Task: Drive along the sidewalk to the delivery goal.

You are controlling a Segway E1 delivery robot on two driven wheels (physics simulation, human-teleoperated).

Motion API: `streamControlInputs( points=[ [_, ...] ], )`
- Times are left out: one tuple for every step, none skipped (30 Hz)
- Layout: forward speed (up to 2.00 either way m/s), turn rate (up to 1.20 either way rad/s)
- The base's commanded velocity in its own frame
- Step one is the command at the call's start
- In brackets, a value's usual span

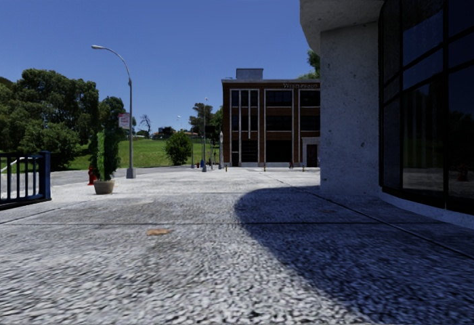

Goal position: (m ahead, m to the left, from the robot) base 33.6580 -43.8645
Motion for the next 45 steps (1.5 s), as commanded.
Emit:
streamControlInputs(
  points=[
    [2.00, 0.00],
    [2.00, 0.00],
    [2.00, 0.00],
    [2.00, 0.00],
    [2.00, 0.00],
    [2.00, 0.00],
    [2.00, 0.00],
    [2.00, 0.00],
    [2.00, 0.00],
    [2.00, 0.00],
    [2.00, 0.00],
    [2.00, 0.00],
    [2.00, 0.00],
    [2.00, 0.00],
    [2.00, 0.00],
    [2.00, 0.00],
    [2.00, 0.00],
    [2.00, 0.00],
    [2.00, 0.00],
    [2.00, 0.00],
    [2.00, 0.00],
    [2.00, 0.00],
    [2.00, 0.00],
    [2.00, 0.00],
    [2.00, 0.00],
    [2.00, 0.00],
    [2.00, 0.00],
    [2.00, 0.00],
    [2.00, 0.00],
    [2.00, 0.00],
    [2.00, 0.00],
    [2.00, 0.00],
    [2.00, 0.00],
    [2.00, 0.00],
    [2.00, 0.00],
    [2.00, 0.00],
    [2.00, 0.00],
    [2.00, 0.00],
    [2.00, 0.00],
    [2.00, 0.00],
    [2.00, 0.00],
    [2.00, 0.00],
    [2.00, 0.00],
    [2.00, 0.00],
    [2.00, 0.00]
  ],
)
